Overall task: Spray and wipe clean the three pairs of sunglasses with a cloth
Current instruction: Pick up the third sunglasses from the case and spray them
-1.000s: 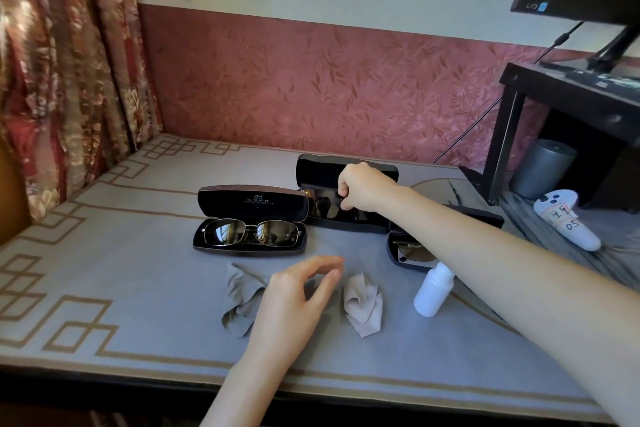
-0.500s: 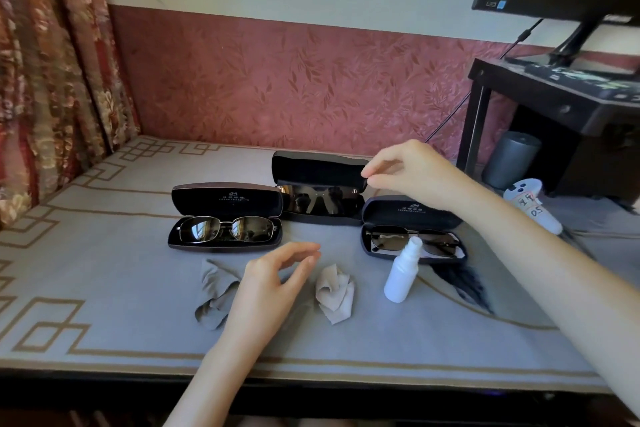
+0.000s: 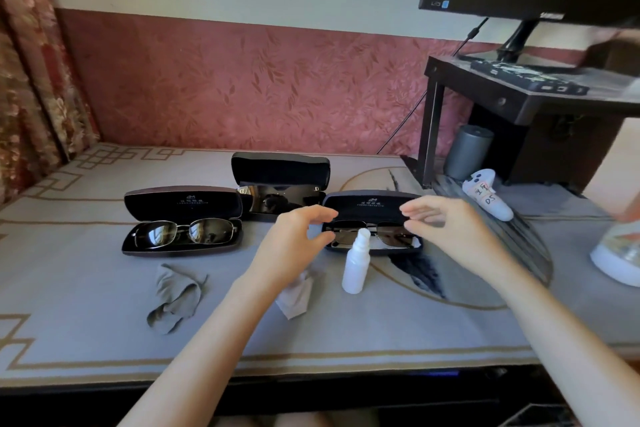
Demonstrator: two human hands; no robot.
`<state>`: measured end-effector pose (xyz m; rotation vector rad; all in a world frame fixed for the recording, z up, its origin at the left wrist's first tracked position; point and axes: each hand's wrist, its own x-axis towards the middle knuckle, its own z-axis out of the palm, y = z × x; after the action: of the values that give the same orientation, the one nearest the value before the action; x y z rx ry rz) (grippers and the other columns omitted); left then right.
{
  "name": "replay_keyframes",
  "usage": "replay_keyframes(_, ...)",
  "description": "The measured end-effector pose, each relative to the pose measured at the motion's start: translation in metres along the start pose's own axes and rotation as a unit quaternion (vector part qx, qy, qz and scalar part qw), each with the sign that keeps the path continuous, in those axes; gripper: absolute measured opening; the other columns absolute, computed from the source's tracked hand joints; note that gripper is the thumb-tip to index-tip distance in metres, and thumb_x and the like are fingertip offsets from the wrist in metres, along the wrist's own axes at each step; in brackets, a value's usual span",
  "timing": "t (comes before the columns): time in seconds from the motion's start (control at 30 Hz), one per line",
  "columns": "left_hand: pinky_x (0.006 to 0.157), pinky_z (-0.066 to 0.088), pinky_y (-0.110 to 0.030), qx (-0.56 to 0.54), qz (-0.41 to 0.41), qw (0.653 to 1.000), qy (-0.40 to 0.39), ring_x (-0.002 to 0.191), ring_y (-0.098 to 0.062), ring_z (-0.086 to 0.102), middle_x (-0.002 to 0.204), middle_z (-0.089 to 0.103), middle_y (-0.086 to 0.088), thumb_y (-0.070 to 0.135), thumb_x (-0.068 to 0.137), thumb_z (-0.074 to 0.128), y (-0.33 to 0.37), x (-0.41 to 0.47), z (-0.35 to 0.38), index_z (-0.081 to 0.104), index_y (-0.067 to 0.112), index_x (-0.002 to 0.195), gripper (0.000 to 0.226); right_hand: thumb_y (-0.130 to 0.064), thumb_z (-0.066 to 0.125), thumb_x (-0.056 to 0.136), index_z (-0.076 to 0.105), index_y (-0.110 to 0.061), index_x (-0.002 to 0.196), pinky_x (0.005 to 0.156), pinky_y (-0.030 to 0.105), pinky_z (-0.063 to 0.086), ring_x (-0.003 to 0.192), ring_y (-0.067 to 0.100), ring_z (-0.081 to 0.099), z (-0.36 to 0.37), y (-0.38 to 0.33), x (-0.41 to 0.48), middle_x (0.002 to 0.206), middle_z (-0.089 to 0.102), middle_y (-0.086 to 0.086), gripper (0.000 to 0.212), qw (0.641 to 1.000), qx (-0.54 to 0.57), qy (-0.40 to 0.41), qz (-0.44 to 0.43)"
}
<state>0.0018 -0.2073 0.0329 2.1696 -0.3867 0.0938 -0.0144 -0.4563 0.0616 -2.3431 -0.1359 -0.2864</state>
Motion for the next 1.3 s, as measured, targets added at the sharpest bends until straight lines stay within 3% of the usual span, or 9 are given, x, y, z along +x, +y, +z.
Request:
replay_keyframes(0.07,0.095,0.037,-0.016,0.028,-0.005,1.000,0.002,0.118,-0.006,0.053,0.124,0.062,0.013,0.018,0.091,0.064,0.000,0.001,0.007,0.062,0.027,0.123,0.033,-0.013,0.074,0.083,0.070,-0.026,0.103,0.096,0.020,0.046,0.102,0.007,0.063,0.009,0.011,-0.005,0.107,0.071,-0.007,0.025,0.999,-0.033,0.011,0.006)
replay_keyframes(0.17,0.090,0.032,-0.015,0.052,-0.005,0.998,0.024,0.121,-0.011,0.050,0.130,0.058,0.012,0.021,0.091,0.066,0.000,-0.001,0.013,0.060,0.028,0.126,0.036,-0.024,0.076,0.082,0.064,-0.024,0.118,0.099,0.033,0.043,0.116,0.014,0.056,0.022,0.014,-0.007,0.119,0.064,-0.007,0.039,0.996,-0.087,0.028,0.001)
replay_keyframes(0.3,0.089,0.030,-0.012,0.052,0.003,0.998,0.043,0.122,-0.009,0.049,0.131,0.058,0.012,0.024,0.089,0.067,0.002,0.000,0.020,0.060,0.028,0.126,0.038,-0.036,0.075,0.082,0.060,-0.022,0.125,0.091,0.029,0.044,0.115,0.014,0.053,0.037,0.015,-0.006,0.122,0.058,-0.008,0.048,0.989,-0.142,0.050,0.005)
replay_keyframes(0.4,0.090,0.031,-0.014,0.055,0.013,0.997,0.061,0.123,-0.009,0.050,0.129,0.059,0.010,0.023,0.088,0.068,0.003,0.000,0.024,0.061,0.027,0.125,0.038,-0.038,0.074,0.082,0.060,-0.021,0.124,0.088,0.034,0.049,0.115,0.015,0.054,0.044,0.018,-0.005,0.122,0.054,-0.008,0.048,0.988,-0.141,0.051,0.029)
replay_keyframes(0.67,0.086,0.034,-0.015,0.088,0.029,0.994,0.064,0.120,-0.011,0.052,0.127,0.061,0.007,0.022,0.088,0.067,0.001,0.003,0.036,0.061,0.022,0.126,0.039,-0.044,0.075,0.078,0.059,-0.024,0.124,0.074,0.027,0.039,0.112,0.014,0.056,0.043,0.007,0.002,0.118,0.057,-0.009,0.052,0.982,-0.178,0.037,0.044)
replay_keyframes(0.8,0.083,0.033,-0.014,0.091,0.033,0.993,0.066,0.119,-0.013,0.053,0.128,0.061,0.006,0.021,0.089,0.067,0.001,0.004,0.038,0.060,0.020,0.127,0.039,-0.039,0.073,0.081,0.061,-0.021,0.122,0.072,0.026,0.037,0.108,0.017,0.057,0.045,0.005,0.003,0.116,0.058,-0.007,0.047,0.979,-0.194,0.044,0.039)
replay_keyframes(0.93,0.082,0.033,-0.013,0.075,0.032,0.994,0.069,0.117,-0.012,0.054,0.128,0.061,0.006,0.020,0.088,0.067,-0.002,0.005,0.039,0.061,0.021,0.127,0.040,-0.027,0.074,0.082,0.059,-0.015,0.127,0.084,0.026,0.046,0.111,0.018,0.057,0.051,0.008,0.000,0.119,0.059,-0.002,0.049,0.987,-0.140,0.072,0.026)
replay_keyframes(1.17,0.087,0.033,-0.013,0.040,0.026,0.996,0.077,0.115,-0.012,0.054,0.125,0.061,0.004,0.018,0.086,0.070,-0.005,0.009,0.038,0.061,0.017,0.126,0.042,-0.018,0.078,0.079,0.060,-0.010,0.126,0.081,0.014,0.036,0.097,0.006,0.051,0.051,0.009,-0.002,0.108,0.052,-0.005,0.050,0.992,-0.088,0.085,-0.017)
replay_keyframes(1.3,0.092,0.036,-0.017,0.047,0.024,0.996,0.065,0.117,-0.014,0.053,0.124,0.062,0.002,0.019,0.085,0.071,-0.008,0.013,0.040,0.061,0.016,0.126,0.043,-0.023,0.077,0.080,0.062,-0.006,0.123,0.081,0.012,0.034,0.096,0.009,0.050,0.051,0.014,0.000,0.116,0.051,-0.002,0.049,0.992,-0.111,0.058,-0.017)
